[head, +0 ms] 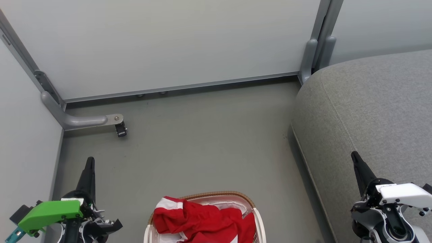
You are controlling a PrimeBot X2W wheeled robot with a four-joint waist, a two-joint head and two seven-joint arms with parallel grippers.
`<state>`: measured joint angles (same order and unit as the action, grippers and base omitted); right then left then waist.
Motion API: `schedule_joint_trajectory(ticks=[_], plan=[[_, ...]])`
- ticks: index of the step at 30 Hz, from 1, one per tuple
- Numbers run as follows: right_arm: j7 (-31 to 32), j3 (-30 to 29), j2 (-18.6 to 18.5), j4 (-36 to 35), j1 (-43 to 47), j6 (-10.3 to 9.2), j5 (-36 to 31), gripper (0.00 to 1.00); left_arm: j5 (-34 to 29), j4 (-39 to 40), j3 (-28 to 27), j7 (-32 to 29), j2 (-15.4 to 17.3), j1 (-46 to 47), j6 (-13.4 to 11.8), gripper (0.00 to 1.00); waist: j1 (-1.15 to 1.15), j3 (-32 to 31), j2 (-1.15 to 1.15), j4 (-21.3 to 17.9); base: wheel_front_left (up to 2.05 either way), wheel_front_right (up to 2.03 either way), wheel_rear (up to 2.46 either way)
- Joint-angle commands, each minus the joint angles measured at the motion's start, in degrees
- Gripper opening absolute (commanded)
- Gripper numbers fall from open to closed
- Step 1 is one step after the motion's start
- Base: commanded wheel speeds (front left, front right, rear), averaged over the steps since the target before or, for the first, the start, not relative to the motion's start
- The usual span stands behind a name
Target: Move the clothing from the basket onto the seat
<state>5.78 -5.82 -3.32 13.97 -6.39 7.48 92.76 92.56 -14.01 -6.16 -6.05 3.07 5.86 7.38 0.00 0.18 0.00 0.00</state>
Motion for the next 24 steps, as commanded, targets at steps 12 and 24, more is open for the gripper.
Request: schedule_joint_trajectory(ticks=[12, 24], plan=[[0.27, -0.27, -0.04, -0.03, 0.59, 0.02, -0.23, 0.0, -0.47, 0.01, -0.3, -0.35, -0.06, 0.63, 0.21, 0.0, 0.0, 0.0, 0.0, 0.0, 0.0, 0.0, 0.0], [0.23, -0.21, 0.15, 0.0, 0.0, -0.01, -0.09, 1.0, -0.02, 0.0, -0.1, -0.17, -0.07, 0.0, 0.0, 1.0, 0.0, 0.0, 0.0, 0.0, 0.0, 0.0, 0.0]])
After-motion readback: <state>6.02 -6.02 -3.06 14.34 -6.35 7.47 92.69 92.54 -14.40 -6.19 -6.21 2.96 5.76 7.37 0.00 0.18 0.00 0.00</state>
